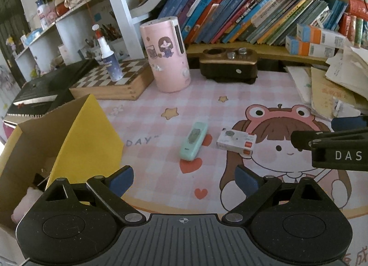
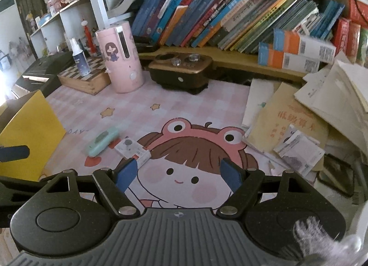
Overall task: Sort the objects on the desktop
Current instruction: 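Close the right gripper on the small white-and-red card box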
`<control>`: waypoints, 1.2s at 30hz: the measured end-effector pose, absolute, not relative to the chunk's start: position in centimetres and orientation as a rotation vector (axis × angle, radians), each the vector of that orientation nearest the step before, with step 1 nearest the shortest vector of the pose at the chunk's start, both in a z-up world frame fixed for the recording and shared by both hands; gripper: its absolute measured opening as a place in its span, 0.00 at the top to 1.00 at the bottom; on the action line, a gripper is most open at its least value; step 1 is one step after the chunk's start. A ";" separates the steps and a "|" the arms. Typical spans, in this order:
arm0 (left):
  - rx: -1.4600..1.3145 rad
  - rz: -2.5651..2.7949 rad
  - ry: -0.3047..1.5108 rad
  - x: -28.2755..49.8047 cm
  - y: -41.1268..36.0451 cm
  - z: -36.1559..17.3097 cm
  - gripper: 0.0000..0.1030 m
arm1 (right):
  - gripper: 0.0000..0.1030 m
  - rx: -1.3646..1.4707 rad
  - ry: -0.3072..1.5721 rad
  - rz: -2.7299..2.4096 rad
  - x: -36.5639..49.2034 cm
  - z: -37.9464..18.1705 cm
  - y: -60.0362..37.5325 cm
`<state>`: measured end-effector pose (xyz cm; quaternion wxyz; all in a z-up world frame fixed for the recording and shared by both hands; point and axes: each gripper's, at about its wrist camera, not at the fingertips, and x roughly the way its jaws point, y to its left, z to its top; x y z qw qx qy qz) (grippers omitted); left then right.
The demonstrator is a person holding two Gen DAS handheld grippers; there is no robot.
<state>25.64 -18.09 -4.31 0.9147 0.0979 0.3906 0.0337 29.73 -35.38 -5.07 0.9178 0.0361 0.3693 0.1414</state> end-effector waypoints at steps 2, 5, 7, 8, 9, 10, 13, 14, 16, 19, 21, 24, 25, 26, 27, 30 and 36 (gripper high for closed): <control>0.207 0.073 0.813 25.9 -18.1 -4.6 0.06 | 0.24 0.065 0.768 0.302 29.9 -5.4 -35.3; 0.204 0.074 0.824 26.2 -18.0 -4.8 0.06 | 0.24 0.058 0.775 0.310 30.1 -5.7 -35.2; 0.204 0.072 0.829 26.4 -18.0 -5.0 0.06 | 0.24 0.059 0.780 0.313 30.2 -5.9 -35.2; 0.205 0.070 0.831 26.5 -18.0 -5.1 0.06 | 0.24 0.059 0.781 0.314 30.3 -5.9 -35.2; 0.205 0.068 0.833 26.6 -18.0 -5.2 0.06 | 0.24 0.058 0.781 0.316 30.4 -5.9 -35.2; 0.205 0.067 0.834 26.7 -18.0 -5.3 0.06 | 0.24 0.056 0.782 0.317 30.4 -6.0 -35.2; 0.203 0.061 0.837 26.9 -18.1 -5.5 0.06 | 0.24 0.050 0.784 0.320 30.6 -6.1 -35.1; 0.202 0.060 0.837 27.0 -18.1 -5.5 0.06 | 0.24 0.049 0.785 0.321 30.6 -6.1 -35.1; 0.198 0.056 0.837 27.1 -18.0 -5.7 0.07 | 0.24 0.048 0.788 0.322 30.8 -6.2 -35.0; 0.192 0.056 0.838 27.3 -17.8 -5.8 0.07 | 0.24 0.045 0.788 0.327 31.0 -6.2 -34.9; 0.188 0.056 0.838 27.5 -17.8 -6.0 0.07 | 0.24 0.043 0.785 0.332 31.1 -6.2 -34.8; 0.184 0.053 0.836 27.7 -17.7 -6.0 0.07 | 0.24 0.033 0.787 0.339 31.2 -6.4 -34.6; 0.185 0.050 0.836 27.8 -17.8 -6.1 0.07 | 0.24 0.033 0.787 0.342 31.3 -6.4 -34.5; 0.186 0.048 0.836 27.8 -17.8 -6.1 0.07 | 0.24 0.031 0.787 0.346 31.4 -6.4 -34.4; 0.185 0.046 0.834 27.8 -17.7 -6.2 0.07 | 0.24 0.028 0.784 0.351 31.5 -6.4 -34.3; 0.186 0.045 0.838 28.0 -17.7 -6.4 0.07 | 0.25 0.020 0.779 0.362 31.6 -6.3 -34.0; 0.184 0.051 0.843 28.2 -17.5 -6.6 0.07 | 0.28 0.011 0.774 0.373 32.0 -6.4 -33.6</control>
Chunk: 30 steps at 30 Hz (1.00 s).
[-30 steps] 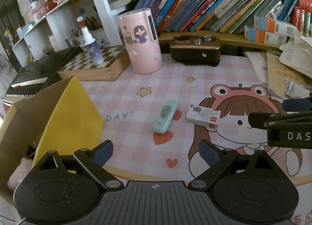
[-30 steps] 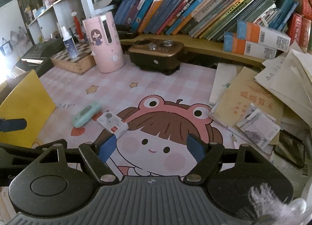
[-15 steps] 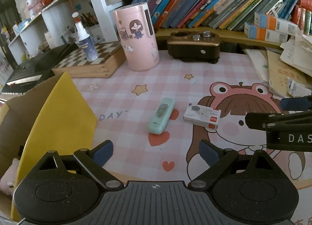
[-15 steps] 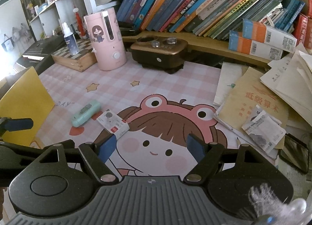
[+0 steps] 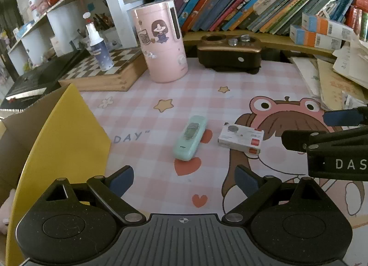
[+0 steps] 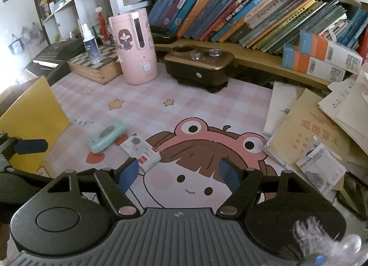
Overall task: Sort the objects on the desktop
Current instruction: 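Close the right gripper on the small white-and-red card box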
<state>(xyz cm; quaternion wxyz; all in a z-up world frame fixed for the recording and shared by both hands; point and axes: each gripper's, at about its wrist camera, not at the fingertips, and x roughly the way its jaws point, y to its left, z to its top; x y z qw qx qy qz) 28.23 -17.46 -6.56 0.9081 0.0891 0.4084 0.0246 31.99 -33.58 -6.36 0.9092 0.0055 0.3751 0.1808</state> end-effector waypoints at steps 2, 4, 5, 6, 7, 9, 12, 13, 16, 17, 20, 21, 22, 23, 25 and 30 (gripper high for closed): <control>0.181 0.054 0.845 28.3 -17.3 -6.6 0.07 | 0.29 0.010 0.783 0.381 32.2 -6.5 -33.5; 0.184 0.056 0.850 28.3 -17.2 -6.7 0.07 | 0.36 0.006 0.790 0.398 32.3 -6.7 -33.3; 0.186 0.057 0.854 28.3 -17.1 -6.8 0.07 | 0.37 0.000 0.798 0.408 32.4 -6.8 -33.1; 0.187 0.059 0.858 28.4 -17.1 -6.9 0.07 | 0.39 -0.007 0.808 0.428 32.6 -6.9 -33.0; 0.187 0.061 0.863 28.4 -17.0 -7.0 0.07 | 0.40 -0.014 0.816 0.455 32.8 -7.0 -32.8; 0.199 0.065 0.871 28.5 -17.0 -7.2 0.07 | 0.41 -0.042 0.822 0.511 33.2 -7.1 -32.4; 0.206 0.068 0.880 28.5 -17.0 -7.4 0.07 | 0.41 -0.087 0.838 0.580 34.1 -7.5 -31.9; 0.204 0.069 0.881 28.5 -16.9 -7.4 0.07 | 0.41 -0.096 0.842 0.594 34.5 -7.6 -31.8; 0.205 0.071 0.885 28.6 -16.8 -7.5 0.07 | 0.44 -0.125 0.848 0.641 35.4 -8.1 -31.4; 0.208 0.073 0.887 28.6 -16.8 -7.6 0.07 | 0.45 -0.139 0.850 0.656 35.6 -8.3 -31.2; 0.220 0.076 0.891 28.7 -16.8 -7.8 0.07 | 0.46 -0.184 0.847 0.707 36.2 -8.7 -30.5; 0.224 0.076 0.892 28.7 -16.8 -7.8 0.07 | 0.46 -0.195 0.849 0.725 36.4 -8.8 -30.3; 0.225 0.075 0.893 28.7 -16.8 -7.9 0.07 | 0.47 -0.208 0.849 0.741 36.5 -8.9 -30.1; 0.226 0.075 0.896 28.8 -16.8 -7.9 0.07 | 0.48 -0.227 0.844 0.751 36.6 -9.0 -29.8; 0.236 0.073 0.901 28.9 -16.9 -8.1 0.07 | 0.50 -0.267 0.841 0.767 36.7 -9.2 -29.3; 0.235 0.068 0.907 29.2 -16.9 -8.3 0.07 | 0.59 -0.346 0.801 0.791 36.7 -9.4 -28.6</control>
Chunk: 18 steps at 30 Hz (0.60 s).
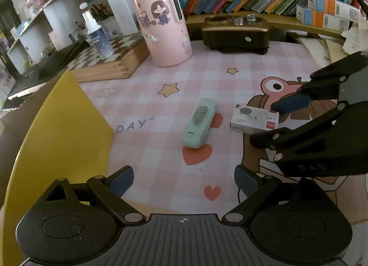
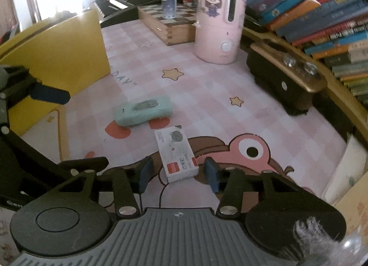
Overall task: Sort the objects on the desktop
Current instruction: 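Close the right gripper on the small white-and-red card box, then close the left gripper on the mint-green eraser while the right gripper holds the card box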
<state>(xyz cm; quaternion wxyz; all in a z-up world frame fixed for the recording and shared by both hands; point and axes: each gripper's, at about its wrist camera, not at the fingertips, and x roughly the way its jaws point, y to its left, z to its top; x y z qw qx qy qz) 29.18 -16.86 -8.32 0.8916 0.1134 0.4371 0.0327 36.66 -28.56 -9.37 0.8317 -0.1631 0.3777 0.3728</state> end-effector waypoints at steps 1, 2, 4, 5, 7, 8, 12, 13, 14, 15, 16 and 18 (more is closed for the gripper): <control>0.232 0.067 0.907 29.2 -16.9 -8.3 0.07 | 0.65 -0.348 0.799 0.799 36.6 -9.4 -28.5; 0.230 0.067 0.905 29.3 -16.8 -8.3 0.07 | 0.69 -0.350 0.796 0.804 36.6 -9.3 -28.5; 0.235 0.061 0.904 29.4 -16.9 -8.4 0.07 | 0.71 -0.365 0.786 0.800 36.5 -9.3 -28.5; 0.236 0.060 0.901 29.4 -16.9 -8.4 0.07 | 0.71 -0.369 0.782 0.790 36.4 -9.2 -28.5; 0.227 0.055 0.898 29.6 -16.9 -8.3 0.07 | 0.72 -0.345 0.763 0.756 36.3 -8.9 -29.2; 0.222 0.053 0.898 29.7 -16.8 -8.4 0.07 | 0.72 -0.322 0.757 0.735 36.3 -8.6 -29.6; 0.210 0.044 0.893 30.3 -17.0 -8.5 0.07 | 0.73 -0.215 0.772 0.618 36.7 -7.8 -32.3; 0.210 0.043 0.892 30.5 -17.0 -8.6 0.07 | 0.73 -0.193 0.780 0.590 36.8 -7.8 -32.9; 0.208 0.040 0.892 30.6 -17.1 -8.7 0.07 | 0.73 -0.178 0.789 0.570 36.9 -7.7 -33.4; 0.206 0.038 0.891 30.8 -17.1 -8.7 0.07 | 0.73 -0.165 0.796 0.555 36.9 -7.7 -33.7; 0.206 0.037 0.890 30.9 -17.2 -8.7 0.07 | 0.73 -0.159 0.800 0.542 36.9 -7.7 -34.0; 0.204 0.038 0.886 31.2 -17.2 -8.8 0.08 | 0.73 -0.157 0.802 0.530 36.6 -7.7 -34.3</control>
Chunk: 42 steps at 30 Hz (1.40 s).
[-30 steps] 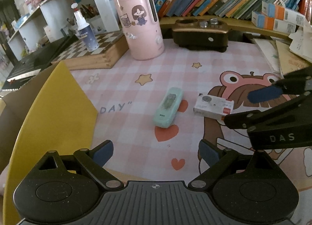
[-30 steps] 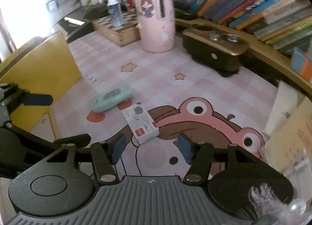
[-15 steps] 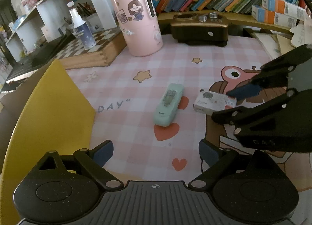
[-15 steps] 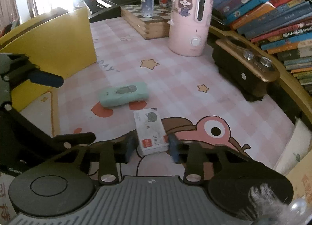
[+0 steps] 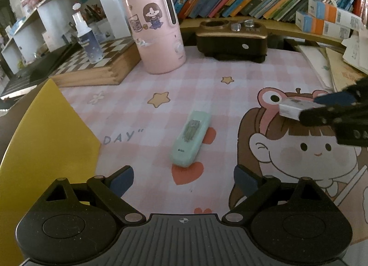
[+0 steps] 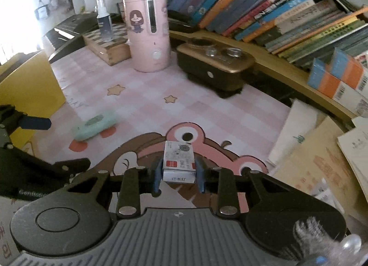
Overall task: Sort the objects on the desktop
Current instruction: 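Close the left gripper on the mint-green eraser while the right gripper holds the card box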
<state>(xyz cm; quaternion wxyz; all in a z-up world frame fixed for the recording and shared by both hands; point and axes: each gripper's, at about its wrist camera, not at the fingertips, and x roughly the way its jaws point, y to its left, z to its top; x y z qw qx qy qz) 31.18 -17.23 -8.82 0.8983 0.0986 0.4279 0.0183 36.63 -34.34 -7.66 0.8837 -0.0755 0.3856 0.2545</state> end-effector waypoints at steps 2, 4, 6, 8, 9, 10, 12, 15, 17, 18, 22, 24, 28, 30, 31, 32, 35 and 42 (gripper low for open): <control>0.192 0.035 0.883 31.5 -17.2 -8.9 0.11 | 0.73 -0.150 0.808 0.531 36.3 -7.7 -34.4; 0.172 0.029 0.888 32.0 -17.1 -9.0 0.17 | 0.73 -0.140 0.814 0.535 36.1 -7.7 -34.4; 0.143 0.027 0.897 32.6 -16.9 -9.2 0.24 | 0.73 -0.131 0.818 0.535 36.0 -7.7 -34.5; 0.106 0.022 0.900 32.9 -16.6 -9.3 0.26 | 0.73 -0.119 0.824 0.535 35.9 -7.7 -34.4; 0.089 0.019 0.900 33.1 -16.5 -9.4 0.28 | 0.73 -0.112 0.826 0.535 35.8 -7.7 -34.5; 0.079 0.014 0.900 33.3 -16.5 -9.4 0.29 | 0.73 -0.107 0.828 0.535 35.7 -7.7 -34.5; 0.064 -0.006 0.893 33.6 -16.4 -9.5 0.39 | 0.73 -0.102 0.830 0.534 35.7 -7.8 -34.5; 0.046 -0.035 0.888 33.8 -16.4 -9.4 0.56 | 0.73 -0.095 0.833 0.533 35.6 -7.7 -34.6; 0.056 -0.050 0.884 33.9 -16.8 -9.3 0.68 | 0.73 -0.086 0.835 0.531 35.6 -7.7 -34.6; 0.063 -0.067 0.884 33.9 -17.0 -9.3 0.75 | 0.73 -0.083 0.835 0.531 35.6 -7.7 -34.6; 0.084 -0.083 0.886 33.6 -17.6 -9.2 0.76 | 0.73 -0.084 0.831 0.531 35.5 -7.6 -34.6; 0.086 -0.088 0.882 33.3 -17.6 -8.9 0.76 | 0.73 -0.079 0.828 0.527 35.4 -7.5 -34.7; 0.100 -0.102 0.868 32.7 -17.8 -8.1 0.76 | 0.73 -0.073 0.822 0.519 35.2 -7.1 -34.8; 0.098 -0.102 0.861 32.4 -17.7 -7.7 0.76 | 0.73 -0.071 0.819 0.518 35.1 -7.0 -34.8; 0.099 -0.101 0.858 32.2 -17.7 -7.5 0.76 | 0.73 -0.068 0.818 0.517 35.0 -6.9 -34.8; 0.100 -0.101 0.855 32.0 -17.7 -7.3 0.76 | 0.73 -0.065 0.817 0.516 34.8 -6.8 -34.8; 0.108 -0.099 0.846 31.4 -17.8 -6.8 0.77 | 0.73 -0.058 0.812 0.515 34.4 -6.5 -34.8; 0.114 -0.105 0.826 29.4 -18.1 -5.5 0.77 | 0.73 -0.049 0.819 0.530 32.9 -6.2 -34.6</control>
